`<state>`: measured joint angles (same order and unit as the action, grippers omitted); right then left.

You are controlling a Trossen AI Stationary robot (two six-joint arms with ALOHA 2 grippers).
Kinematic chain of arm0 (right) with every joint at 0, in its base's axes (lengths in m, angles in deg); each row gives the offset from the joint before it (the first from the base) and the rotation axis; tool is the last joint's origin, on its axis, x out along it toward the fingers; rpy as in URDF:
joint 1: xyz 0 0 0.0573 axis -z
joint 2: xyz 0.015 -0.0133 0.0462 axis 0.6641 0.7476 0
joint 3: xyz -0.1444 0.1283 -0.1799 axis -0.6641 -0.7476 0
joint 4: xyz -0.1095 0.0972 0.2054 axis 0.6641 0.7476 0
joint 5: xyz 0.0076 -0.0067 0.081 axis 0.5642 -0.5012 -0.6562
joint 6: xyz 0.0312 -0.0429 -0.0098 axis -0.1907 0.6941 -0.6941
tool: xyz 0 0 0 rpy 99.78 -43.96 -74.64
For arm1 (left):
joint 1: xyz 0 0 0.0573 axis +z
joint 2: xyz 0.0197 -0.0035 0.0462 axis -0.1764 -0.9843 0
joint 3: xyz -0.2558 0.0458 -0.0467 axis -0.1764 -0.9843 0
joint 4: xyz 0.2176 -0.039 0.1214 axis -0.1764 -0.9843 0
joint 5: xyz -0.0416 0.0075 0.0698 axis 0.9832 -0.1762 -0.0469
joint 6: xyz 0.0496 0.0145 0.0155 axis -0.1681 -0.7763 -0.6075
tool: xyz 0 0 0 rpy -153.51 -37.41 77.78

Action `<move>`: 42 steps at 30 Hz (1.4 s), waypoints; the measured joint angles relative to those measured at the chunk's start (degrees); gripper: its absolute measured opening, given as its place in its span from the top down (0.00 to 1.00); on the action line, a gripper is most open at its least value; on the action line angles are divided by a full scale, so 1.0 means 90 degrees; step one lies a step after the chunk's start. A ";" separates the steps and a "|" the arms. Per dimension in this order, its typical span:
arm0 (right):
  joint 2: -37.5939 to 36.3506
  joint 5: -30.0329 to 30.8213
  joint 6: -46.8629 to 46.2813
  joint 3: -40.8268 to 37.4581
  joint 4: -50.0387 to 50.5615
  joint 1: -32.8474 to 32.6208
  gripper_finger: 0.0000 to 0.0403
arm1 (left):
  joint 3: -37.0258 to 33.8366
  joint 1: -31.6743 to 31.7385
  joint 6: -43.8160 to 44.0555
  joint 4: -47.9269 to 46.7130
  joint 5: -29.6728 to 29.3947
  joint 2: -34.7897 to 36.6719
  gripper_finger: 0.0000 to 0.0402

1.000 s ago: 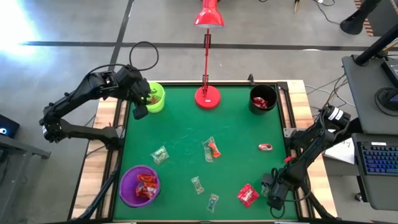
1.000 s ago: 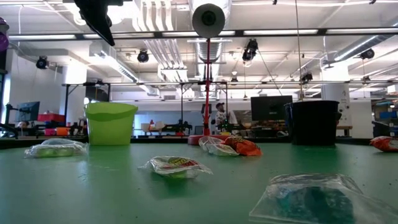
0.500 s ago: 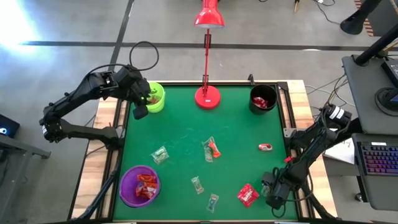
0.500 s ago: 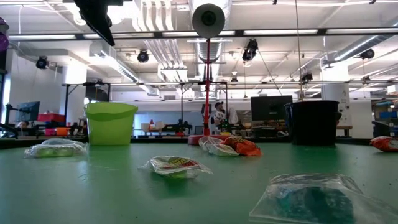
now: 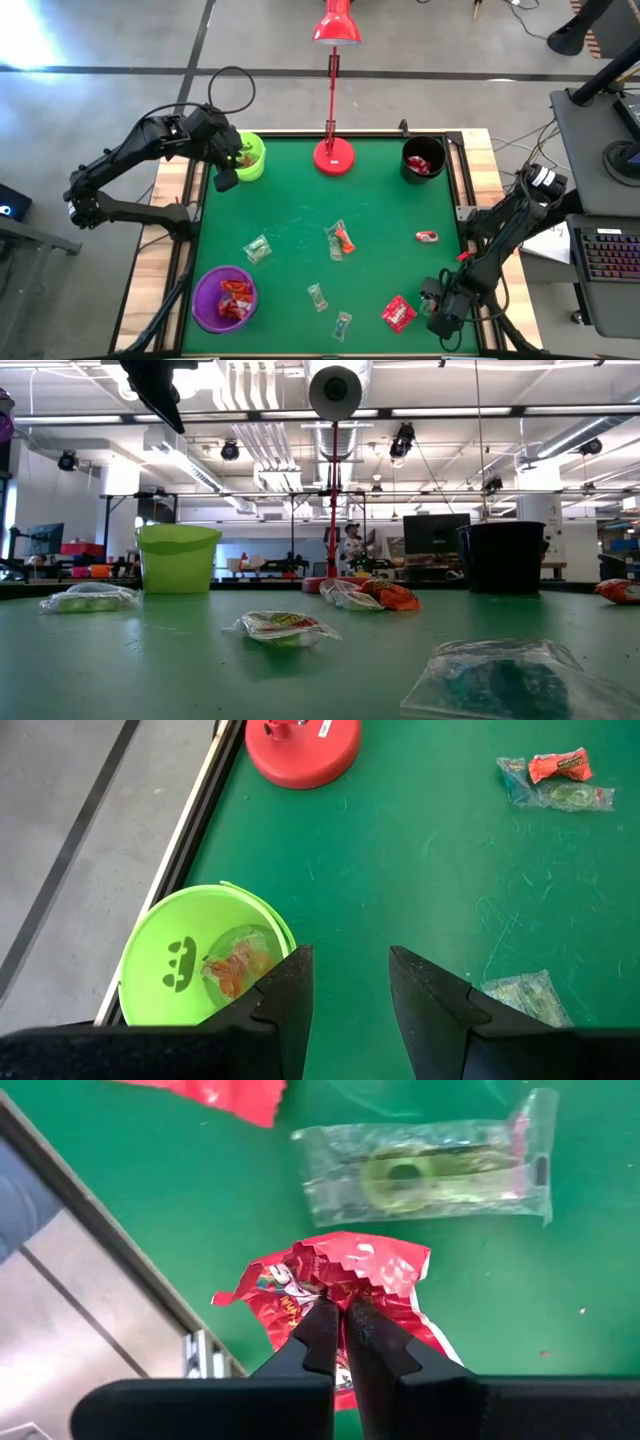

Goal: Sort candy
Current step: Put the red candy into the black bucket

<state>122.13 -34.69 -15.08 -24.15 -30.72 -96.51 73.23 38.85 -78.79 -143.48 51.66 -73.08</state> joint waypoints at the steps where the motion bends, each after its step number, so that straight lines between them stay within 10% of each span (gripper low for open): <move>1: -0.0019 -0.0001 0.0017 0.0066 0.0076 0.0000 0.98 | 0.0000 0.0000 0.0000 -0.0002 0.0000 0.0000 0.71; 22: -0.0112 0.1025 0.0166 0.1494 0.2348 0.0405 0.98 | 0.0000 0.0000 0.0000 -0.0001 0.0000 0.0000 0.71; 42: -0.1060 0.1475 0.2191 0.1527 0.2760 0.2464 0.98 | 0.0000 0.0000 -0.0026 -0.0005 0.0000 0.0000 0.71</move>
<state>112.59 -21.42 4.64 -10.40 -5.88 -74.33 73.23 38.85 -79.02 -143.52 51.66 -73.08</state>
